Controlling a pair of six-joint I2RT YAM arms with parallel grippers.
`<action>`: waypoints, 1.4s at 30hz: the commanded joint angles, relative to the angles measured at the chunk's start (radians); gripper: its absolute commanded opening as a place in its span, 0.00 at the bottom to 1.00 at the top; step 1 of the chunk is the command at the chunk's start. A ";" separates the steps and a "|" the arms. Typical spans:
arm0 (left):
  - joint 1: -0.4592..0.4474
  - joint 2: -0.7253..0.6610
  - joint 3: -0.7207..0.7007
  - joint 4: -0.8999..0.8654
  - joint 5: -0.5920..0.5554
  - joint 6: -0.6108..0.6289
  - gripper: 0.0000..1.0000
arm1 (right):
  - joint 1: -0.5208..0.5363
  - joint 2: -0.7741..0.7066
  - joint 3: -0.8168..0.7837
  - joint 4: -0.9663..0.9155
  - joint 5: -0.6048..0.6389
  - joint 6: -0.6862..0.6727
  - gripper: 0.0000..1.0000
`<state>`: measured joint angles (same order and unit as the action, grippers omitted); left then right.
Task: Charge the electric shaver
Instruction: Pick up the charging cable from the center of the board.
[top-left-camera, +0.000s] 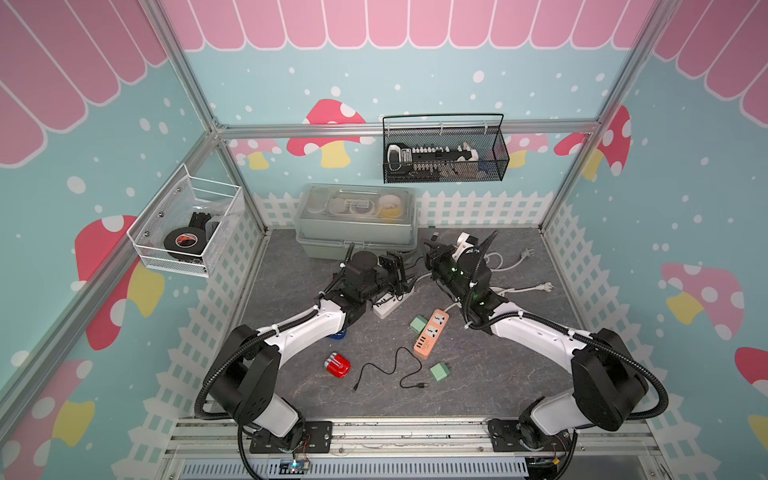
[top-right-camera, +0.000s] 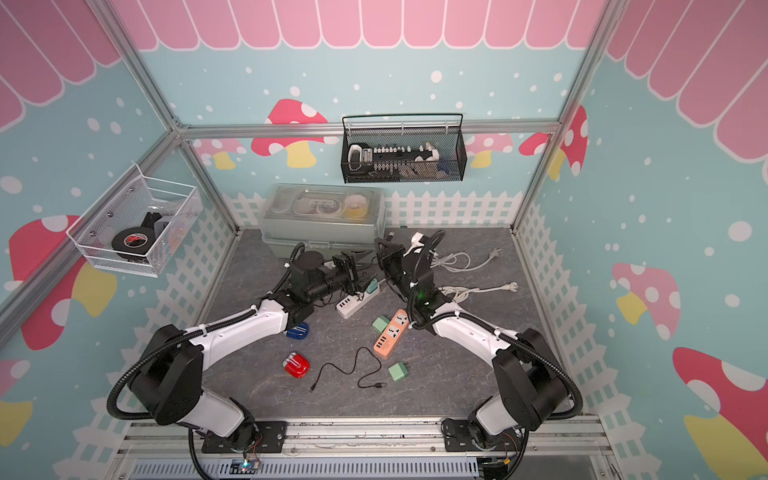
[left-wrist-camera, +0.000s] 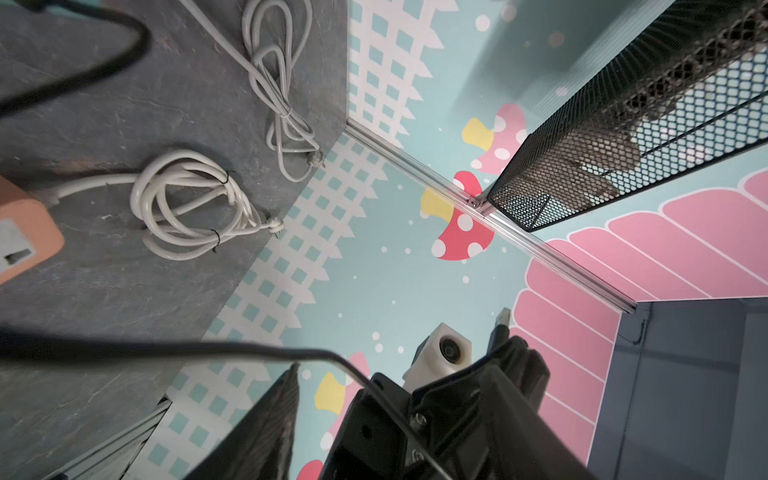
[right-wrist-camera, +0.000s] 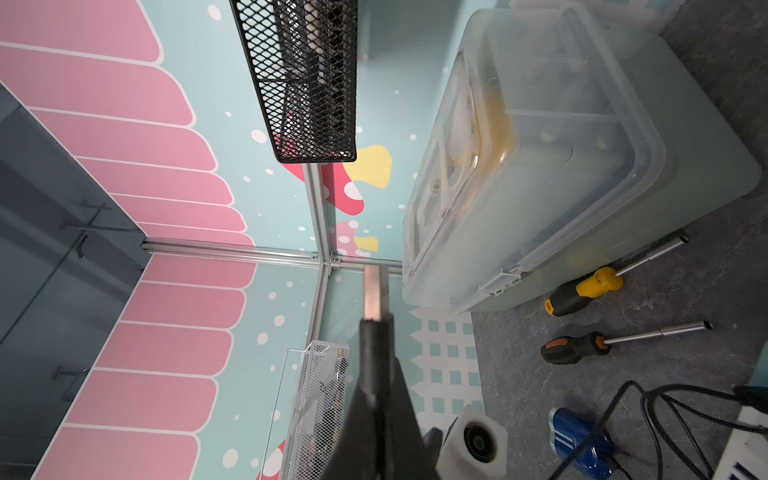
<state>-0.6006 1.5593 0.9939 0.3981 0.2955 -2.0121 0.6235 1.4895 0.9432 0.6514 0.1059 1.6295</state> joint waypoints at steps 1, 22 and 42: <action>-0.012 0.014 0.033 0.087 -0.007 -0.060 0.64 | 0.008 -0.035 -0.024 0.028 0.008 0.027 0.00; 0.019 0.038 0.045 0.175 0.038 -0.029 0.00 | -0.032 -0.083 -0.019 -0.137 -0.079 0.038 0.43; 0.137 -0.014 0.060 0.045 0.275 0.219 0.00 | -0.089 -0.046 -0.005 -0.216 -0.389 0.469 0.74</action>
<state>-0.4713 1.5261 1.0477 0.3878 0.5335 -1.8160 0.5270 1.4395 0.9260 0.3607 -0.2703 1.9697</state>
